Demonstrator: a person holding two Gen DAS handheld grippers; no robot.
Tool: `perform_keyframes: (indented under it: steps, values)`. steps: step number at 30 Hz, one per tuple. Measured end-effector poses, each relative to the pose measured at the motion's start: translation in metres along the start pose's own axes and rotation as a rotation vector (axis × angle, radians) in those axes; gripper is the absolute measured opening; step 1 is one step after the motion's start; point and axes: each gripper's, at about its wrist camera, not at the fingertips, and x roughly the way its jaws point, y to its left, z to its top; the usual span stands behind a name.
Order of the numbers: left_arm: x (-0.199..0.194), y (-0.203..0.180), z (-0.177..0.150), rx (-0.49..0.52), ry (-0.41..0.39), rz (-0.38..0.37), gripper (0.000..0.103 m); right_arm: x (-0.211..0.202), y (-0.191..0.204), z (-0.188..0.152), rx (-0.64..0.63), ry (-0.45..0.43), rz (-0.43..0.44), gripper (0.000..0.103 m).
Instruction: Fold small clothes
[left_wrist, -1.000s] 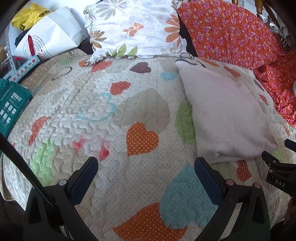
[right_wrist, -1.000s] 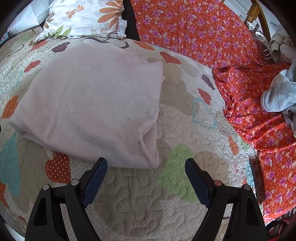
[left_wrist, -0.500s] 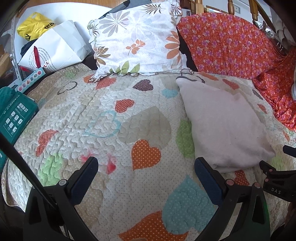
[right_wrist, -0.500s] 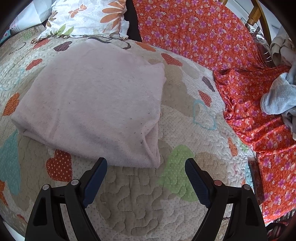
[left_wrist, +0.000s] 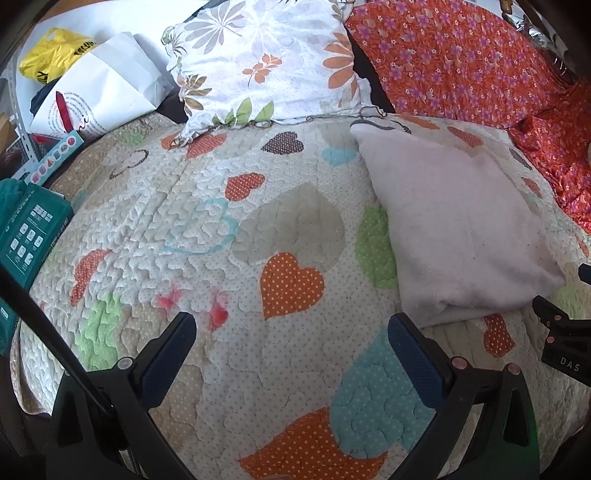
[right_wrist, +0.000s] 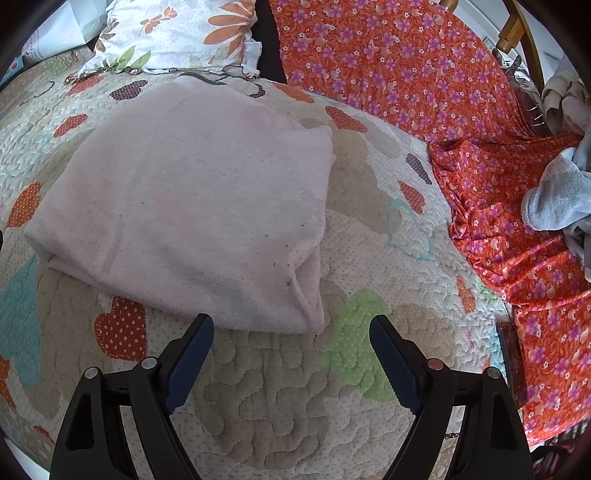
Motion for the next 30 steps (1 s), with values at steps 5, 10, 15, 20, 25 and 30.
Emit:
perform_keyframes:
  steps: [5,10,15,20,25,30]
  values:
    - [0.003,0.002,-0.001,-0.015,0.022,-0.013,0.103,0.000,0.001,0.000,-0.001,0.001,-0.001,0.090]
    - [0.004,0.002,-0.001,-0.019,0.024,-0.019,0.103,0.000,0.001,0.000,-0.002,0.002,-0.001,0.090]
    - [0.005,0.002,-0.001,-0.020,0.034,-0.027,0.103,0.001,0.002,0.000,-0.003,0.002,0.000,0.090]
    - [0.010,0.003,-0.002,-0.037,0.063,-0.048,0.103,0.001,0.002,0.000,-0.005,0.003,0.002,0.090]
    - [0.014,0.006,-0.003,-0.054,0.091,-0.065,0.103,0.003,0.002,-0.001,-0.015,0.003,0.006,0.090]
    - [0.014,0.006,-0.003,-0.052,0.092,-0.066,0.103,0.003,0.002,-0.001,-0.015,0.004,0.007,0.090]
